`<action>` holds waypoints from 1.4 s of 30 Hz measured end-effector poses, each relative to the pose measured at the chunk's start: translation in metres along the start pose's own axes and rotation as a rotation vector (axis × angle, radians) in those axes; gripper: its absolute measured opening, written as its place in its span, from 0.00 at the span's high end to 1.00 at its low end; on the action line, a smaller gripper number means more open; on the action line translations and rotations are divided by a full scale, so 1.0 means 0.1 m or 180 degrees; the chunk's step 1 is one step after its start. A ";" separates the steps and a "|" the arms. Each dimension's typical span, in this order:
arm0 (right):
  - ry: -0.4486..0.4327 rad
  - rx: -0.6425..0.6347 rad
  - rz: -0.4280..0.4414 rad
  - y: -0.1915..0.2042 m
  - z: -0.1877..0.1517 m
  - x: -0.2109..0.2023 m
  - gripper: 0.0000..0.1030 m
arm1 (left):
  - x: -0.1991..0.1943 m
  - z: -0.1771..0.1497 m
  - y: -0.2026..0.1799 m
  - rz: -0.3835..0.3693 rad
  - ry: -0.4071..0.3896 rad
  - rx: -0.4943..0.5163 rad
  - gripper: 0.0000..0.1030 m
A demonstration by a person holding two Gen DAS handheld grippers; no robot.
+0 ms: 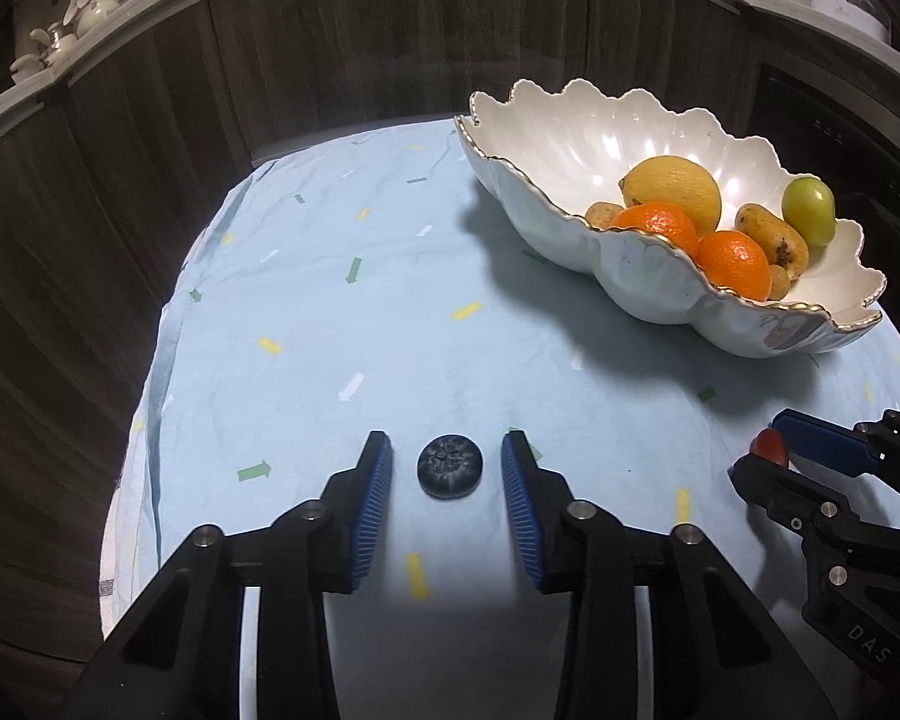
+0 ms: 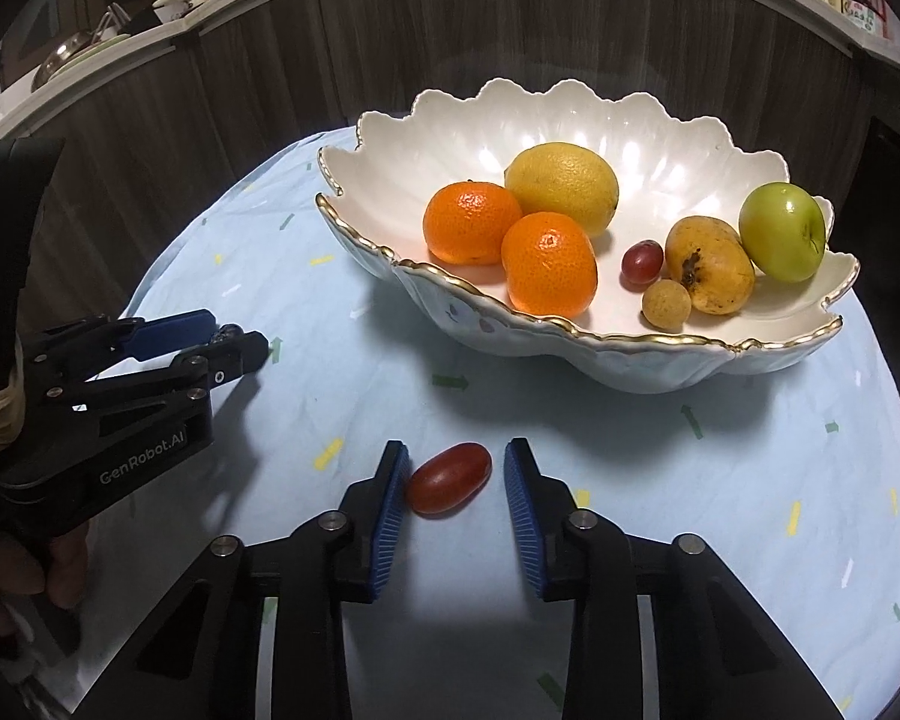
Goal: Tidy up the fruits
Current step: 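Close left tool on the blueberry while right tool closes on the red date, then carry blueberry with left tool while right tool carries red date over the bowl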
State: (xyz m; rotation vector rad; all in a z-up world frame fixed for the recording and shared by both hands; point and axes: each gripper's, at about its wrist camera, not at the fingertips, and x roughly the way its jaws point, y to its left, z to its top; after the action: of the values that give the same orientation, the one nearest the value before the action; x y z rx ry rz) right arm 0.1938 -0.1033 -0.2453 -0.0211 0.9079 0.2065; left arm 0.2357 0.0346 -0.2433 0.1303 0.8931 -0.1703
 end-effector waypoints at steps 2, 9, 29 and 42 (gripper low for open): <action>0.0003 -0.0010 0.0005 0.00 0.00 0.00 0.72 | 0.00 0.00 -0.01 0.0007 -0.0008 0.0007 0.72; 0.0008 -0.0021 0.0012 0.01 0.00 0.00 0.74 | -0.02 0.00 0.00 -0.0010 -0.0018 -0.0023 0.79; -0.0213 -0.0034 0.0033 0.05 0.12 -0.29 0.74 | -0.33 0.03 -0.08 0.0006 -0.0150 -0.0013 0.79; -0.0493 0.0017 0.0009 -0.09 0.26 -0.66 0.74 | -0.69 0.18 -0.22 0.0043 -0.0308 0.0040 0.79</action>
State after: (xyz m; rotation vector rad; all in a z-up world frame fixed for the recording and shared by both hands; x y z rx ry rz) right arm 0.1767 -0.1202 -0.1783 0.0012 0.7543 0.2056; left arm 0.2030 0.0164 -0.1787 0.1388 0.7946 -0.1682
